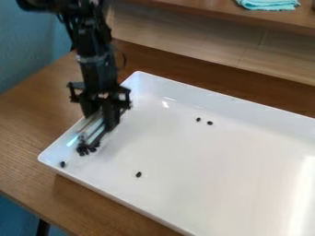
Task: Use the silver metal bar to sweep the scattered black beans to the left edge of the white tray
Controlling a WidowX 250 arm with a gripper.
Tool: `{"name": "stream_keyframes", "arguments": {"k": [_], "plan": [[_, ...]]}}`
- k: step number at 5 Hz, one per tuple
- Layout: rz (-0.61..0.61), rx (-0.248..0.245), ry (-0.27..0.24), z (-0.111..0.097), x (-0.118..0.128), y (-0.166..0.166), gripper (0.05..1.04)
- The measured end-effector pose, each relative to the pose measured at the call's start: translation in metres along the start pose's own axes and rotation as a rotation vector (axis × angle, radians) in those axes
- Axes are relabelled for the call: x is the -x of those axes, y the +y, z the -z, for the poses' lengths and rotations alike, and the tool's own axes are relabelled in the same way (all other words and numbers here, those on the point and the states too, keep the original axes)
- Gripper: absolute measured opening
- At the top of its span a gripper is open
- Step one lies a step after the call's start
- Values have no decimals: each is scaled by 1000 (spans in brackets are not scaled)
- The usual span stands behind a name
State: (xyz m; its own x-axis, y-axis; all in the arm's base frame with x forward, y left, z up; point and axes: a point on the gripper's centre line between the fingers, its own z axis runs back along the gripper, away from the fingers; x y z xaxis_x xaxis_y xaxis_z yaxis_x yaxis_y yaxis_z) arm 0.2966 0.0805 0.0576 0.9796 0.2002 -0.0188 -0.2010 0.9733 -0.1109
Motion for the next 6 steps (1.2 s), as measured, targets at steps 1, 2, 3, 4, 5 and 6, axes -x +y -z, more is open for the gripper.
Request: {"name": "stream_keyframes", "arguments": {"k": [1,2,3,4,5,6], "plan": [[20,81,-7,-31,2,-48,402],[60,89,-7,-35,9,-88,402],[106,40,-24,-15,28,-114,402],[111,-21,-71,14,40,-114,402],[122,-41,-108,33,42,-113,402],[119,-54,-137,44,37,-104,402]]}}
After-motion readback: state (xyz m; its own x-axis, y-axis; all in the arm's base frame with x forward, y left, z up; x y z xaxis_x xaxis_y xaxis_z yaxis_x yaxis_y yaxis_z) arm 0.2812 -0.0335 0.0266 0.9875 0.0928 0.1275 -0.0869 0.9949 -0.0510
